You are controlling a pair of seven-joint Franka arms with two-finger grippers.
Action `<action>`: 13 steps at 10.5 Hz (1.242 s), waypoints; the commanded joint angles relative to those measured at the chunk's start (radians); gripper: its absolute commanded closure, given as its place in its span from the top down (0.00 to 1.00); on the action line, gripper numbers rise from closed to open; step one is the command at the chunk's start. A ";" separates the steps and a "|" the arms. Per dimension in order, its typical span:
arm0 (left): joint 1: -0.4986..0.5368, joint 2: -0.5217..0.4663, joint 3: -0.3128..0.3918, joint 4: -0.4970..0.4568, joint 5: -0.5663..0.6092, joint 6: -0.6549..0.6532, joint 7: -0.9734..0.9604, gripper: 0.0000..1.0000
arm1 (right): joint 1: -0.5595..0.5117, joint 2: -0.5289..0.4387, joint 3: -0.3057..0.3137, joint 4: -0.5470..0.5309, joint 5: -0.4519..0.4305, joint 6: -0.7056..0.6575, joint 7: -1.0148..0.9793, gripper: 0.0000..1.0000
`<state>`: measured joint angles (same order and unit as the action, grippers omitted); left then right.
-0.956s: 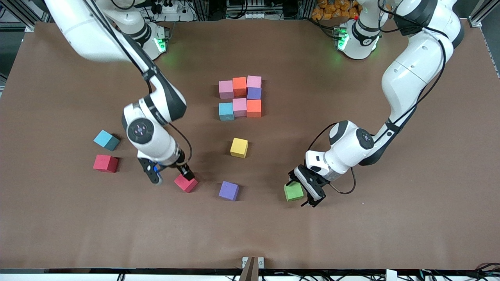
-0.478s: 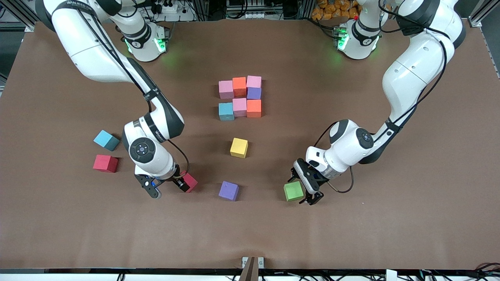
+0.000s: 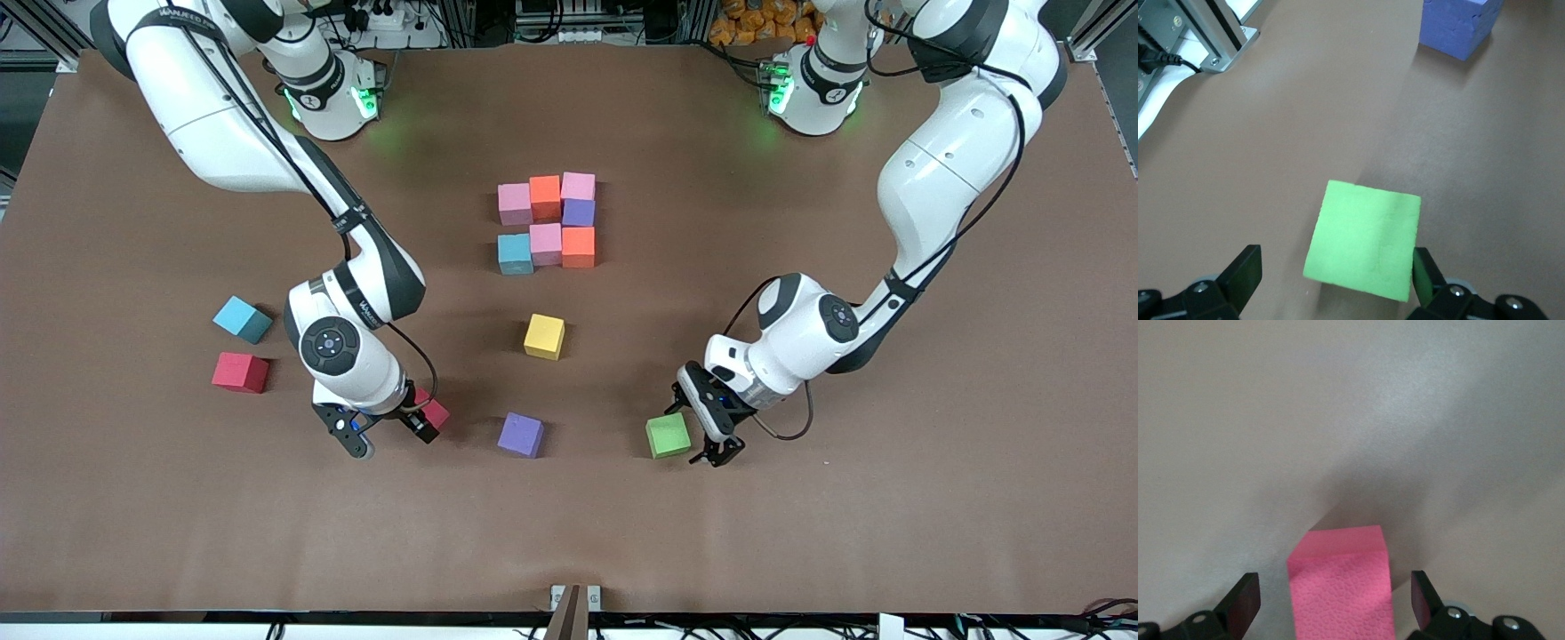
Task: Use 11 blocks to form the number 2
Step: 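Close the right gripper on the red cube and lift it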
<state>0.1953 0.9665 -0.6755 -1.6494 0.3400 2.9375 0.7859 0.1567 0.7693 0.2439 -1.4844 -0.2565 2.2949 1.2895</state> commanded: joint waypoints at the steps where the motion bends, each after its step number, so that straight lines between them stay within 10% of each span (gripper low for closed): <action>1: 0.015 -0.003 -0.016 -0.015 0.005 -0.006 0.015 1.00 | 0.018 0.012 -0.005 0.056 -0.021 -0.023 0.005 1.00; 8: -0.013 0.046 -0.015 -0.001 0.008 0.014 0.016 1.00 | 0.043 0.061 -0.017 0.041 -0.092 -0.011 -0.002 1.00; 9: -0.017 0.046 -0.013 0.006 0.011 0.014 0.018 0.96 | 0.049 0.064 -0.020 0.039 -0.092 -0.008 -0.001 0.37; 10: -0.020 0.046 -0.013 0.006 0.011 0.014 0.018 0.72 | 0.049 0.062 -0.018 0.039 -0.090 -0.005 0.002 0.00; 13: -0.023 0.043 -0.010 0.006 0.016 0.014 0.018 0.02 | 0.073 0.038 -0.018 0.000 -0.084 -0.011 -0.130 0.00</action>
<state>0.1723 0.9985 -0.6781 -1.6557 0.3400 2.9428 0.7871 0.2091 0.8231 0.2299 -1.4579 -0.3283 2.2874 1.2269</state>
